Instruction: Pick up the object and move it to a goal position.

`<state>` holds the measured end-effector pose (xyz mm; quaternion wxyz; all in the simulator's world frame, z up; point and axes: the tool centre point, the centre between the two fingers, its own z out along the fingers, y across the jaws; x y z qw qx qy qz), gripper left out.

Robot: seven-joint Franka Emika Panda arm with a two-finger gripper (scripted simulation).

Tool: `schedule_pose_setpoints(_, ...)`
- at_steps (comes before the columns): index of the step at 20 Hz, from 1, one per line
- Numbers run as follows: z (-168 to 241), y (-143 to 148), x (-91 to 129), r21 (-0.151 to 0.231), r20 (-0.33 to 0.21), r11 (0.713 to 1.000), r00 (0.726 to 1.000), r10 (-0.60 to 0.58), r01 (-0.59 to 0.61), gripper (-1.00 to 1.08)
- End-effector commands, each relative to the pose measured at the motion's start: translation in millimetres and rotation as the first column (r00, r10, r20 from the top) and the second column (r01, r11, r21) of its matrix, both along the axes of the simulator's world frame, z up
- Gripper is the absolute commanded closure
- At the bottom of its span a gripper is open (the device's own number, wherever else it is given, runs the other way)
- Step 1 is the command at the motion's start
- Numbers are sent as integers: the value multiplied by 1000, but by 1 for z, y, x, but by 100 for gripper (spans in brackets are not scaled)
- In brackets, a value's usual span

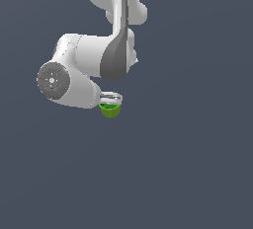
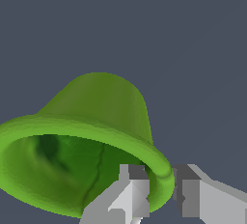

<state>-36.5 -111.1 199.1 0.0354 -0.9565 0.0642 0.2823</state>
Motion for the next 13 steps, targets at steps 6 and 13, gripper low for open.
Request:
schedule_pose_setpoints(6, 46, -51, -13, -1, 1, 1000, 1000, 1, -1, 108)
schedule_pose_setpoints(13, 56, -62, -14, -1, 2, 1000, 1000, 3, -3, 108)
